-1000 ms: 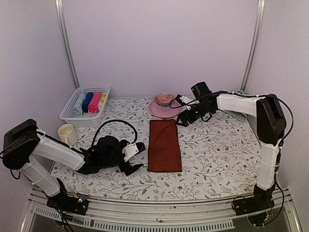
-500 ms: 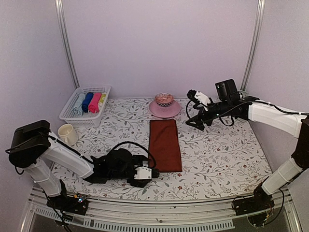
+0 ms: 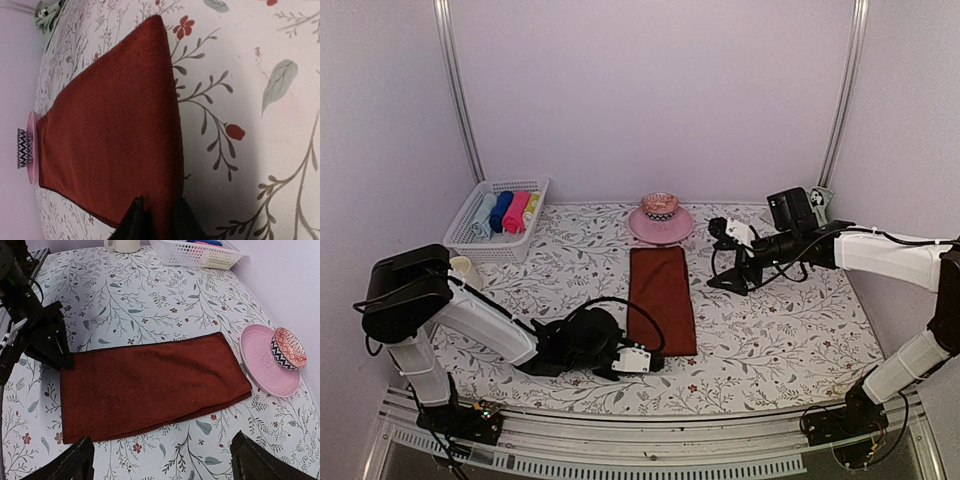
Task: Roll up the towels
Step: Roll the towel at the center of the board.
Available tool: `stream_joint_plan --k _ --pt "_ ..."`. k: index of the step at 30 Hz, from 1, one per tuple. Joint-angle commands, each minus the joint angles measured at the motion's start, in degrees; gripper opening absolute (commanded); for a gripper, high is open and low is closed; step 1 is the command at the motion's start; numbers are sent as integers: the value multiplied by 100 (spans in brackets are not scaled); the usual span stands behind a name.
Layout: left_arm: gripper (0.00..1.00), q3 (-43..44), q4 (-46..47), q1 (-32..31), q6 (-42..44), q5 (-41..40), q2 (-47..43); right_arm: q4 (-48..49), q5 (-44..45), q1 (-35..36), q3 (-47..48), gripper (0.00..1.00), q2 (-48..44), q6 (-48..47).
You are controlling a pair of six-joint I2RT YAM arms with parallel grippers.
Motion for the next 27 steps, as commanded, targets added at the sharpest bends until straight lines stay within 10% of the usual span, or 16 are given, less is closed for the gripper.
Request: stream_joint_plan --k 1,9,27 --pt "7 85 -407 -94 -20 11 184 583 -805 -27 -740 95 -528 -901" --pt "0 61 -371 110 -507 622 -60 1001 -1857 16 -2305 96 -1238 -3631" --pt "0 84 -352 1008 -1593 2149 -489 1990 112 1617 -2562 82 -84 -3788"
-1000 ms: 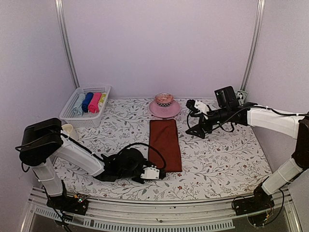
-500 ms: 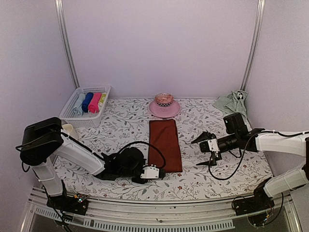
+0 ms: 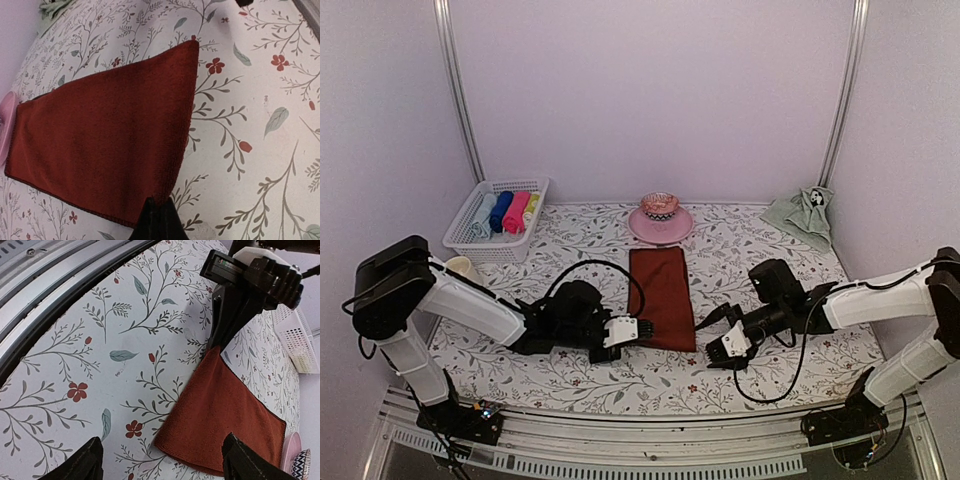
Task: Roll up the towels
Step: Roll the towel at the center of the board.
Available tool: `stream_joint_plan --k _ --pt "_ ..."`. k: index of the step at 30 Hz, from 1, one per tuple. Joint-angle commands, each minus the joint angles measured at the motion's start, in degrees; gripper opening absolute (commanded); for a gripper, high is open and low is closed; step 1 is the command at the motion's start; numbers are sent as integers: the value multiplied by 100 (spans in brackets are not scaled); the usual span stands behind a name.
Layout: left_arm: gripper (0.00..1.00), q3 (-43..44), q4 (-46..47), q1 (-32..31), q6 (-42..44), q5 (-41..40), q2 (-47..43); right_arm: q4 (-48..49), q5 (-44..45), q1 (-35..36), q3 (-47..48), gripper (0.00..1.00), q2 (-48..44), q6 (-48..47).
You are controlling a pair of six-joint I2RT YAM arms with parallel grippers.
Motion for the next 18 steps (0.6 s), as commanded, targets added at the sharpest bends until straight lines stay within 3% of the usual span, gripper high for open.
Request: stream_joint_plan --k 1,14,16,18 --pt "0 46 -48 113 -245 318 -57 578 770 341 3 80 416 222" --pt "0 118 -129 201 -350 445 50 1785 2434 1035 -10 66 1304 904" --pt "0 118 -132 208 -351 450 50 1845 2541 1070 -10 59 1356 935" --pt "0 118 -134 213 -353 443 66 1854 2624 1090 54 45 1396 1002"
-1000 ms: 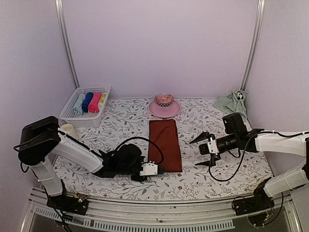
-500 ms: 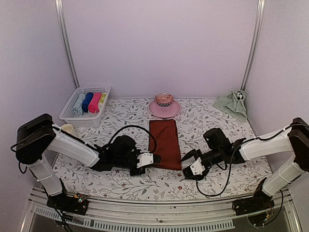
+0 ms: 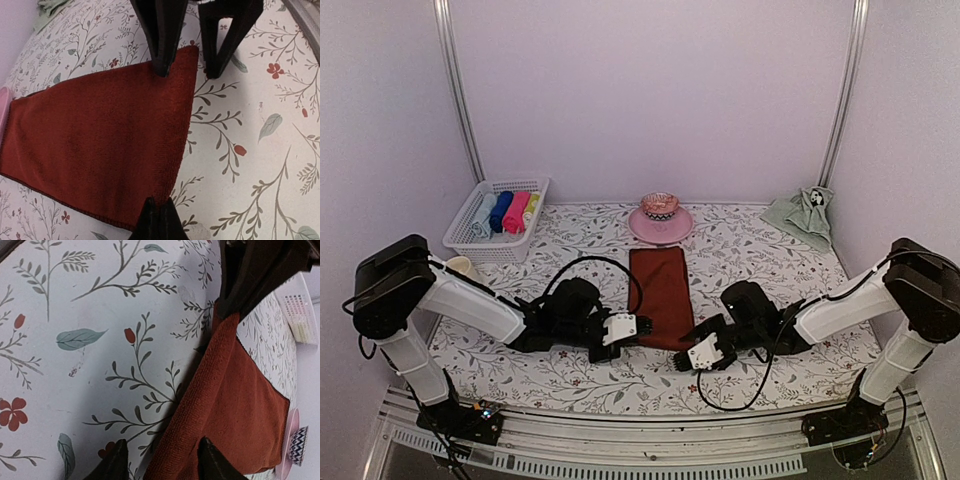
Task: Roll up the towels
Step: Roll the towel at the center of the board.
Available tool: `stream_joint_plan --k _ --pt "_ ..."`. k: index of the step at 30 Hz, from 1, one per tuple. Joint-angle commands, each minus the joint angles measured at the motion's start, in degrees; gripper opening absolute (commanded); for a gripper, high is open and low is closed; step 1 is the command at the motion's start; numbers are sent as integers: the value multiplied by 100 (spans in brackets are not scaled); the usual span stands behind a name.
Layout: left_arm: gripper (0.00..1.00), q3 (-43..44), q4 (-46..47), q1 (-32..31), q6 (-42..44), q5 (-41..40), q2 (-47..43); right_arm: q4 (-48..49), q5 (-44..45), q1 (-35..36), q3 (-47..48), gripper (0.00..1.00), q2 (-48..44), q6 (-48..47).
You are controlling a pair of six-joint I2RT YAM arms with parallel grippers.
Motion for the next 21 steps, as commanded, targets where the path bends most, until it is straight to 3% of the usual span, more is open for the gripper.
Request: stream_joint_plan --k 1,8,9,13,16,21 --pt "0 94 -87 95 -56 114 64 247 479 67 91 40 144 282" --pt "0 103 -135 95 -73 117 57 -191 326 64 337 4 155 640" --pt "4 109 -157 95 -79 122 43 -371 254 67 395 3 136 677" --pt "53 50 -189 82 -51 277 -96 -1276 -233 -65 700 2 -2 798" --pt "73 7 -177 48 15 401 -147 -1831 -781 -349 985 2 -23 1014" --pt "79 115 -335 -70 119 372 43 -2372 -1402 -828 1321 2 46 1282"
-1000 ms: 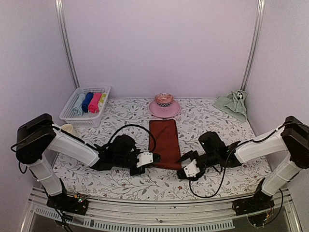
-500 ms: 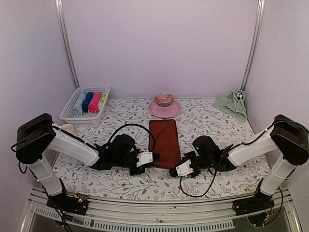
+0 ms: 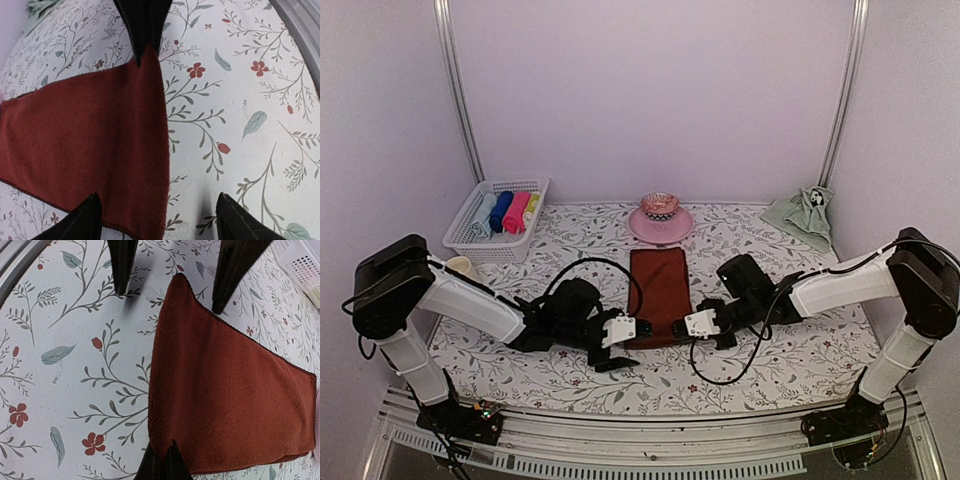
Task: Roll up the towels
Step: Roll the towel at the center of the board.
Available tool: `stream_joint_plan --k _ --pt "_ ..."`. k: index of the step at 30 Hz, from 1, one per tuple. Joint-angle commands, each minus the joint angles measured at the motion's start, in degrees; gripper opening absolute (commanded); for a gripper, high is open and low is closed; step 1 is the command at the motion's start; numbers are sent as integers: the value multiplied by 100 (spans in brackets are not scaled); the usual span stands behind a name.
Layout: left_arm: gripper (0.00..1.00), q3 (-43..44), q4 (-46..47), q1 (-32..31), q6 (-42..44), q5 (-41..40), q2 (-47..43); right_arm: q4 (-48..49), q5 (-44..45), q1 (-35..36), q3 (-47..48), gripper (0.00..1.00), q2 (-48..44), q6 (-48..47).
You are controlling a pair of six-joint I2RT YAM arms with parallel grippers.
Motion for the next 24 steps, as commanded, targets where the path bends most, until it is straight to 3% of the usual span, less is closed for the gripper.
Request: stream_joint_plan --k 1,12,16,20,24 --pt "79 145 -187 -87 119 62 113 -851 -720 -379 369 2 -28 384" --pt "71 270 -39 -37 -135 -235 271 -1646 -999 -661 1002 3 564 646" --pt "63 305 -14 11 -221 -227 295 -1747 -949 -696 1120 4 704 706" --pt "44 364 -21 11 -263 -142 376 -1847 -934 -719 1233 5 832 775" --pt "39 359 11 37 -317 29 370 -1910 -971 -786 1320 6 882 843"
